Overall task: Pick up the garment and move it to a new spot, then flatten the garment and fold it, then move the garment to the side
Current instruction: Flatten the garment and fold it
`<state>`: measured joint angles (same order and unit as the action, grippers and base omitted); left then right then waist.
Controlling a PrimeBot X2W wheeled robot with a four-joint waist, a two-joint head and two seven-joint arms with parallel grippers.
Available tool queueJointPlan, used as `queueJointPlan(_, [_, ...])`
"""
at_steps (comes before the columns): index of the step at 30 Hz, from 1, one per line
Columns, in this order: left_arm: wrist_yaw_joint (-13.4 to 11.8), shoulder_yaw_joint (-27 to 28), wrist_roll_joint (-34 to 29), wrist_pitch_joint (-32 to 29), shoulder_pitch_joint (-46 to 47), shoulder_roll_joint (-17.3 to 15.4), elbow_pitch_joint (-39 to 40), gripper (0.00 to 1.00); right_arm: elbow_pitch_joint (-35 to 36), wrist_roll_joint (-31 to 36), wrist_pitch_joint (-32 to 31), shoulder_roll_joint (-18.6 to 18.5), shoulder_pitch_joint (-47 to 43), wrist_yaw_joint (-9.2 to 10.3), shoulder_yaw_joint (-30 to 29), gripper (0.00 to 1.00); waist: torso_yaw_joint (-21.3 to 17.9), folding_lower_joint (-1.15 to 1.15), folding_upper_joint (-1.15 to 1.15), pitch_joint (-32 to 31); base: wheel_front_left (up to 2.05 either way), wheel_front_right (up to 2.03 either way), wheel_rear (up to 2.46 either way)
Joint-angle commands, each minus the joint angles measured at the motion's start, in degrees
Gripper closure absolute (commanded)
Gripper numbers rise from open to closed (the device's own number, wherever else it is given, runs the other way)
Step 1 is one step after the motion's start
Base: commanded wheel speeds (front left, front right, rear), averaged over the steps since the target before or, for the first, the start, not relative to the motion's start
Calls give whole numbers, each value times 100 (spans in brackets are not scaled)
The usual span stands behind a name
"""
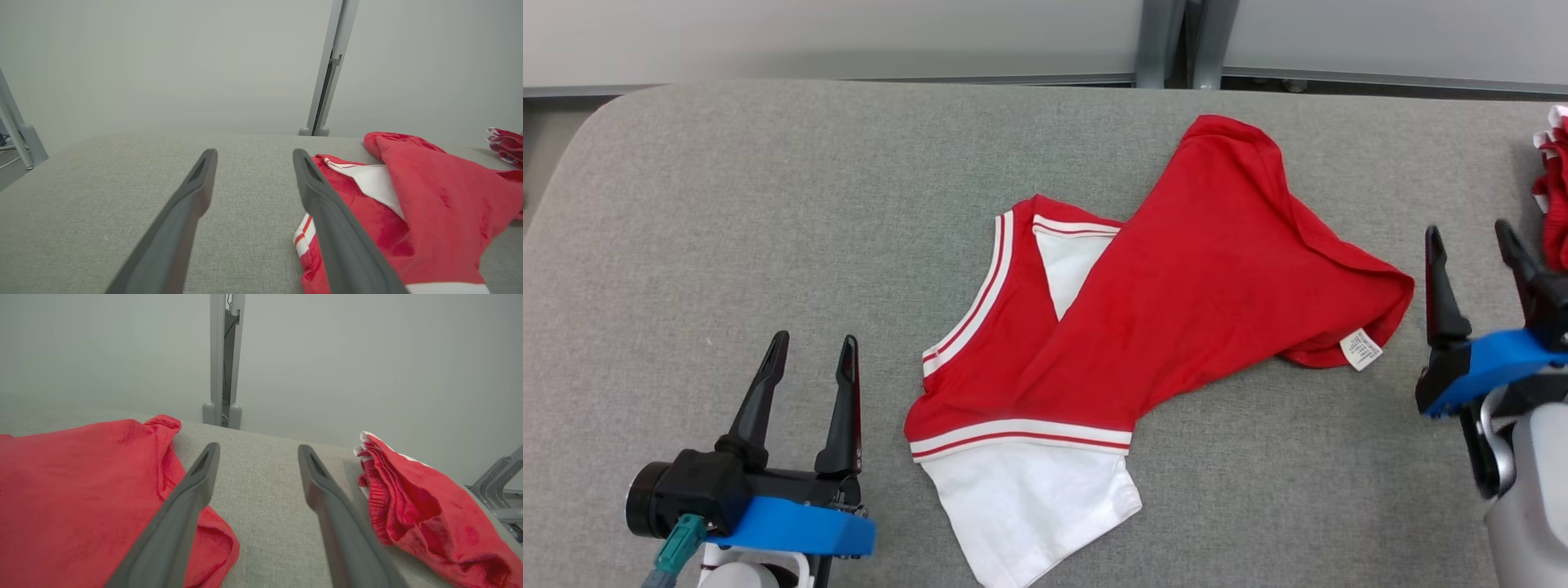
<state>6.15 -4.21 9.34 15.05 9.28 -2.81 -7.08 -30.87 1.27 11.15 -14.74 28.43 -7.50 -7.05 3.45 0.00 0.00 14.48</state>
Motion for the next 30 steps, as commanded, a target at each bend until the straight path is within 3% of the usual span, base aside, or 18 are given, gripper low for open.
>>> queueJointPlan(1, [8,25,-48,17,-49,-19,42,0,239,-55,-93,74,-316,2,-20,0,-91,0,0,-59,0,0,0])
queueJointPlan(7, [36,63,-82,17,-76,-20,88,0,1261,-204,-580,258,-1380,3,93,0,-168,0,0,-30,0,0,0])
queueJointPlan(12, [49,12,-98,17,28,-20,109,0,1559,-297,-843,309,-1604,2,118,0,-121,0,0,84,0,0,0])
queueJointPlan(27, [96,-4,-75,17,246,-19,59,0,601,-209,-958,123,-1076,2,141,0,245,0,0,427,0,0,0])
queueJointPlan(28, [92,-6,-74,17,256,-19,57,0,503,-220,-963,119,-1022,2,161,14,259,0,0,442,0,0,0])
queueJointPlan(29, [94,-5,-72,17,267,-19,54,0,406,-241,-959,131,-974,2,198,69,268,0,0,450,0,0,0])
queueJointPlan(30, [97,-8,-70,17,275,-19,50,0,323,-251,-945,135,-941,2,243,100,277,0,0,452,0,0,0])
